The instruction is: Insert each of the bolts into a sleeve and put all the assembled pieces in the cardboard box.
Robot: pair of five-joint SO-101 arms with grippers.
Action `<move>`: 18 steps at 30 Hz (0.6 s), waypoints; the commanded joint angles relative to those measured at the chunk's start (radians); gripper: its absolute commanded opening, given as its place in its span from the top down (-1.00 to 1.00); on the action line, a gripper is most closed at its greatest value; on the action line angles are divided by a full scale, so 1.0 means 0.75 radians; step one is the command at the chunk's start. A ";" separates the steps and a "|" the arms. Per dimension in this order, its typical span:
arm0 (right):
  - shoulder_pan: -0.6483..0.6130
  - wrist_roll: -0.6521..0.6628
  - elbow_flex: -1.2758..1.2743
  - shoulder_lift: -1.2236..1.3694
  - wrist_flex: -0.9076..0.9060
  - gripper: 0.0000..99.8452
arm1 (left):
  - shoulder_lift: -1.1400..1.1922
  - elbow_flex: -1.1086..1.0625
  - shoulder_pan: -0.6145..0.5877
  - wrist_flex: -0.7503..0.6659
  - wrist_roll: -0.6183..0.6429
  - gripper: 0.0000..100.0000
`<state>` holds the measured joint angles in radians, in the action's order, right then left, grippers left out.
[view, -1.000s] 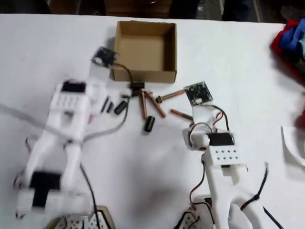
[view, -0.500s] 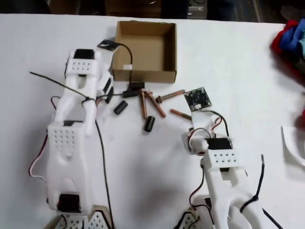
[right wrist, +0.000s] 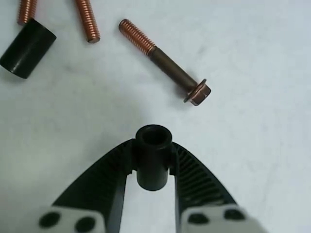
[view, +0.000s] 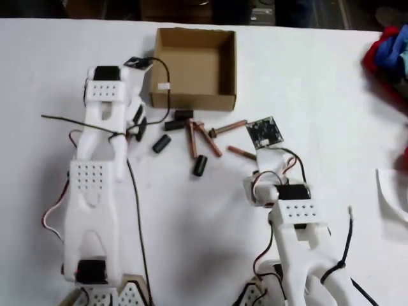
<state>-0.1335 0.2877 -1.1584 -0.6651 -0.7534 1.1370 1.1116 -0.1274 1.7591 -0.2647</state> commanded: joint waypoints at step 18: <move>0.003 0.004 0.002 -0.042 0.019 0.96 | -0.270 -0.089 -0.004 0.039 0.092 0.95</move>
<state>-0.1335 0.2877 -1.1630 -0.6651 -0.7534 1.0909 1.0886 -0.1074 1.7714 -0.2478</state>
